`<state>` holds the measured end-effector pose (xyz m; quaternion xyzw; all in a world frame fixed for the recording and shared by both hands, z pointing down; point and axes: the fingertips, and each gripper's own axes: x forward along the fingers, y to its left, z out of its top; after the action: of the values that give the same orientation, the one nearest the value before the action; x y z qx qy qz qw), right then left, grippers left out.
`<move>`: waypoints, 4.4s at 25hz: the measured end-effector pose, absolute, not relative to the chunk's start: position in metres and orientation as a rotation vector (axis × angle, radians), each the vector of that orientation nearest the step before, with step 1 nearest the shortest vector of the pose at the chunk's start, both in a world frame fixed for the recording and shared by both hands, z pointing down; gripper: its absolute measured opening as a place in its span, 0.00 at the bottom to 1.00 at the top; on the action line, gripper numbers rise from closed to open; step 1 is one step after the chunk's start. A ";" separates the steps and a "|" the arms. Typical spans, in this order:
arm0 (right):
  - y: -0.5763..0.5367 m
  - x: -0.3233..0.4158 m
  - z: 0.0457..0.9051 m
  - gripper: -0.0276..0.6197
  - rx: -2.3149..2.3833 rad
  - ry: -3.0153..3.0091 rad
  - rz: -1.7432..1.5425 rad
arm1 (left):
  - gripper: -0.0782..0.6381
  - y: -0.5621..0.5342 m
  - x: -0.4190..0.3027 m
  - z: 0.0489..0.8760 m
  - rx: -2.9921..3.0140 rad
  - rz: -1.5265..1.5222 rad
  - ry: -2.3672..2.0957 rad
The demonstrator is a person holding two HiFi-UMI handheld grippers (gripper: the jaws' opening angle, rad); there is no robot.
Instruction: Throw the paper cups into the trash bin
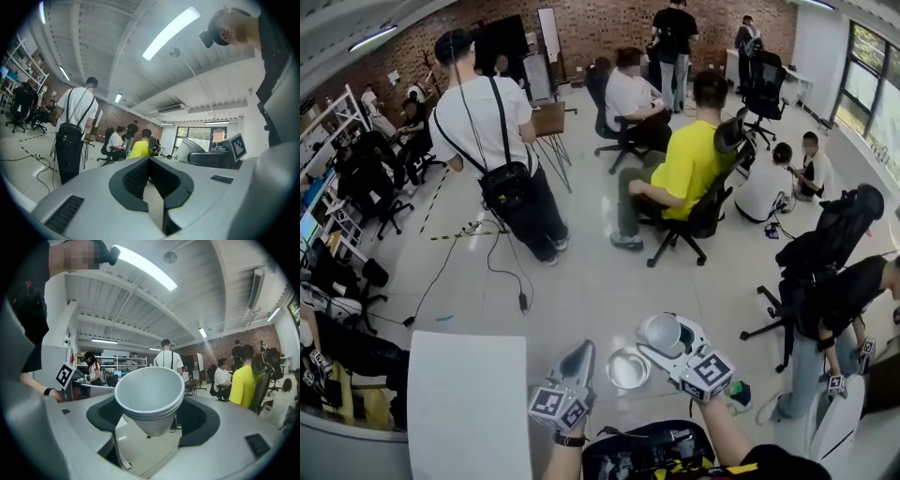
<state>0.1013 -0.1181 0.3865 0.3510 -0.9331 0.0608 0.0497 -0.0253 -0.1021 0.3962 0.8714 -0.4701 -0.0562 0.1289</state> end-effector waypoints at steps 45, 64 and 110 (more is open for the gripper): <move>-0.144 0.061 0.631 0.60 0.705 -2.576 0.703 | 0.11 -0.137 0.007 0.623 2.188 0.144 -1.295; -0.149 0.035 0.863 0.60 0.576 -2.415 0.745 | 0.11 -0.139 -0.021 0.851 1.999 0.289 -1.295; -0.103 0.033 1.266 0.60 0.432 -1.784 0.998 | 0.11 -0.103 -0.042 1.053 1.782 0.280 -1.281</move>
<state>0.0334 -0.1026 1.2661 0.1787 -0.7384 0.4129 0.5023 -0.0419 -0.1035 1.0530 0.7199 -0.5177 0.1130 0.4482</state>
